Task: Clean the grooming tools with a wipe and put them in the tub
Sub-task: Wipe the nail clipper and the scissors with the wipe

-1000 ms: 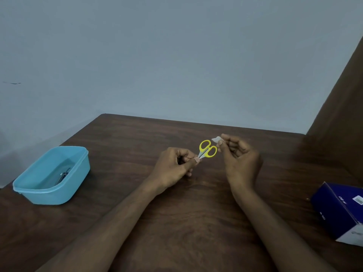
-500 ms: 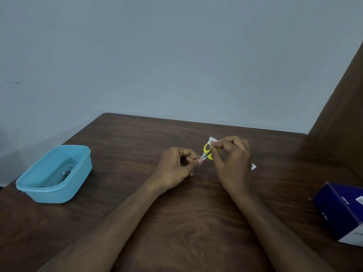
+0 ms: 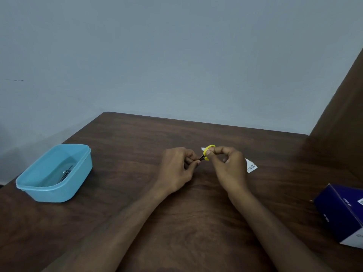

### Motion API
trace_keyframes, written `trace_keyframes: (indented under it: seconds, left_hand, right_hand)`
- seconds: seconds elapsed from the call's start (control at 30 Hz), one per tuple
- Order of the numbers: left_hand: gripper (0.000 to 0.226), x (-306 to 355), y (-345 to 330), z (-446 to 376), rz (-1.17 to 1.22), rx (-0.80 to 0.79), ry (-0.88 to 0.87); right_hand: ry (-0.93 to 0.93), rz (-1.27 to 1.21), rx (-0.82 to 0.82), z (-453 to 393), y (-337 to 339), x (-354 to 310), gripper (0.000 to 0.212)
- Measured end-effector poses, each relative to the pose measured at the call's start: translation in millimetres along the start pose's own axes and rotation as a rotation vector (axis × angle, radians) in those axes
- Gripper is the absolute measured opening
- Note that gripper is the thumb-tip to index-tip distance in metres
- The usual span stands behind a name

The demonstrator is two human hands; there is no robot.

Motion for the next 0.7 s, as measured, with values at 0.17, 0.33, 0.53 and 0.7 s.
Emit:
trace_keyframes:
  seconds: [0.17,0.33,0.53,0.7]
  left_hand:
    - [0.011,-2.6,-1.3,-1.4,-0.005,-0.01,0.033]
    - [0.004,-9.1,1.1,-1.6,0.206,0.027,0.164]
    - [0.018,-18.2,-0.7,-2.1,0.412,0.007,0.241]
    - [0.022,-7.4,0.2,-0.9,0.269,0.028,0.156]
  right_hand:
    - [-0.146,-0.165,-0.149,0.0,1.5,-0.3,0.015]
    - [-0.132,-0.445,-0.029,-1.6,4.4,-2.3,0.01]
    - [-0.18,-0.645,0.134,-4.5,11.4,6.7,0.019]
    - [-0.109,-0.533,0.199,-4.5,16.8,2.1,0.008]
Point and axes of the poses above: each hand's wrist, its own z-axis away from the middle knuckle, its own y-axis out of the back of the hand, x = y × z, the point moved 5 cm from there along -z, towards the middle knuckle, and after that the axes turned 6 degrees about -y, right-handed, at the moved point
